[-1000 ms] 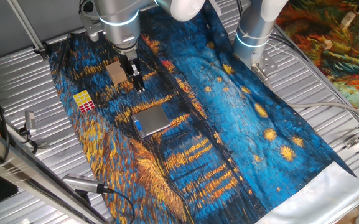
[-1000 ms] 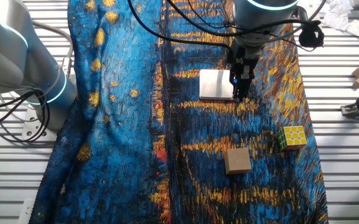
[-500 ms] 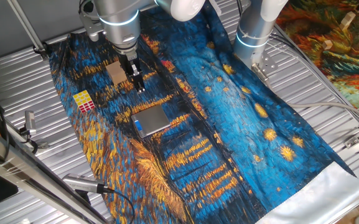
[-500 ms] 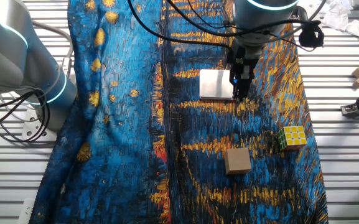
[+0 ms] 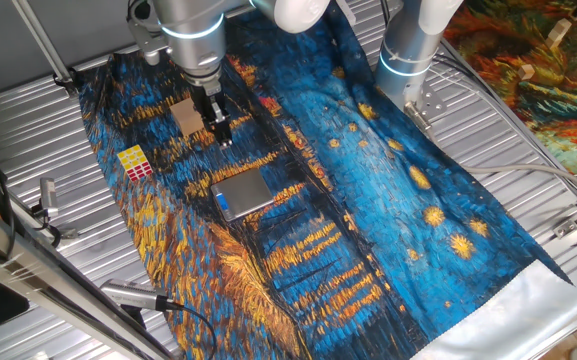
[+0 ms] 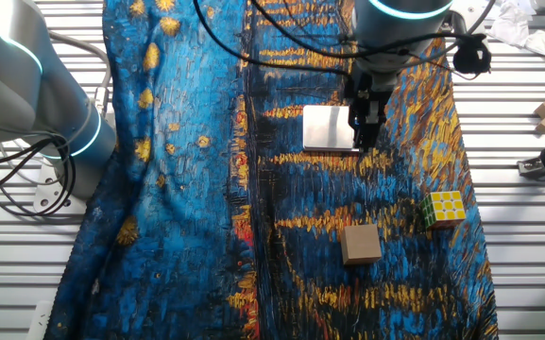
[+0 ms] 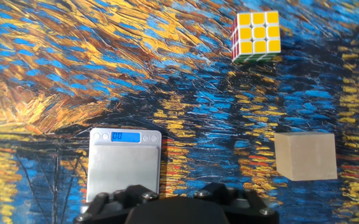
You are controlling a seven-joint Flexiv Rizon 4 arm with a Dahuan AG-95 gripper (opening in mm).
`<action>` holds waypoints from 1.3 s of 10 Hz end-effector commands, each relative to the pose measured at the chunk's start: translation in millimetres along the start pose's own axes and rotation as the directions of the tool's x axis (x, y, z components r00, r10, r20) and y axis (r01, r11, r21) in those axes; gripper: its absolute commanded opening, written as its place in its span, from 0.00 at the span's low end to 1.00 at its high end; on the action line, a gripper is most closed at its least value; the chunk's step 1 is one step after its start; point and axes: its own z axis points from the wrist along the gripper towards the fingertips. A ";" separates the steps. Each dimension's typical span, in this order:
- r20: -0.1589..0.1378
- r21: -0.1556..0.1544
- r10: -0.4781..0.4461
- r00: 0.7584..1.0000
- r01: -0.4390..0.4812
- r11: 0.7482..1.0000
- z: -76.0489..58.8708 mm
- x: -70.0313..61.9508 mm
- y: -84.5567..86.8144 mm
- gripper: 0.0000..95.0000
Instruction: Place the block on the scale
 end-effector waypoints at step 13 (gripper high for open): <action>-0.003 -0.001 -0.013 1.000 0.013 1.000 0.5 -1.4 0.5 0.00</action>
